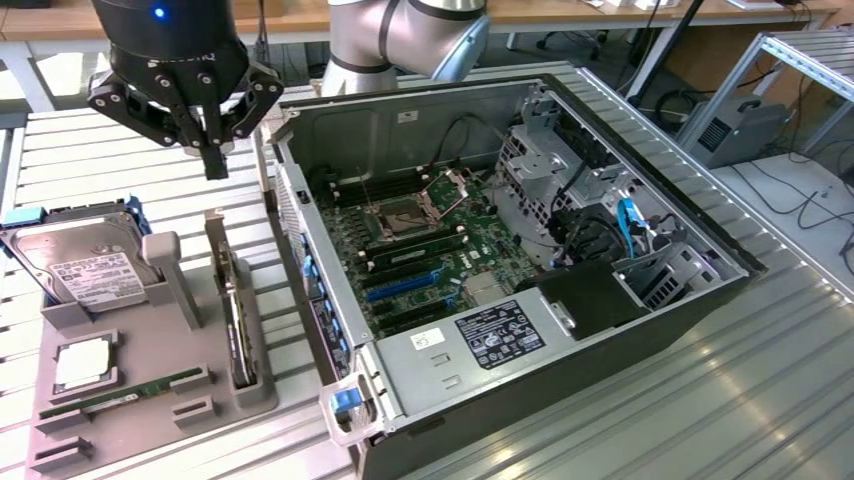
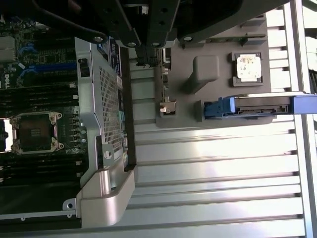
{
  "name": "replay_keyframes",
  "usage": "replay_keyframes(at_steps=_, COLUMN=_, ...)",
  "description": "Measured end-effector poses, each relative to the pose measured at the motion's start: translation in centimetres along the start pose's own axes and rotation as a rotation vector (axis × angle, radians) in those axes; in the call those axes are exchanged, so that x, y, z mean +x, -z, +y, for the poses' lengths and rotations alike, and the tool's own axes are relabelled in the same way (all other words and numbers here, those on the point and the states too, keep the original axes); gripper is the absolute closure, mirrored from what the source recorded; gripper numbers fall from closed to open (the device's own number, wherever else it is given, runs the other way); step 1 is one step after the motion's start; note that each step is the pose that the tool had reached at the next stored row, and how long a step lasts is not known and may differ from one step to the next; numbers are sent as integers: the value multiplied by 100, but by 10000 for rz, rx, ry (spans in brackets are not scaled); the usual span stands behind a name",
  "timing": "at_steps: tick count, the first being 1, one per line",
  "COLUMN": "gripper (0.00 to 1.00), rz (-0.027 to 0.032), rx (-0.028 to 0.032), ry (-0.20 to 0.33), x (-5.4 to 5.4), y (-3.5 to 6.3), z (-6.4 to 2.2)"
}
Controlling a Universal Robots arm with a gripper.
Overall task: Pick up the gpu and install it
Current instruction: 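Reach for the gpu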
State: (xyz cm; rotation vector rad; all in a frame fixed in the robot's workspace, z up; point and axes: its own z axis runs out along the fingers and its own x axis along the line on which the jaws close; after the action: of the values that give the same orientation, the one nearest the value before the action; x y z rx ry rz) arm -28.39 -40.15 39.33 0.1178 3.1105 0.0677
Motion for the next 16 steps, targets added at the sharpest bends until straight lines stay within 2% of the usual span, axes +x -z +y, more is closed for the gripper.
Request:
replay_keyframes(at_steps=4, gripper=89, rz=0, rx=0, ry=0, x=62, y=2, z=-6)
replay_keyframes(at_steps=16, gripper=89, rz=-1, rx=0, ry=-1, x=57, y=5, z=-74)
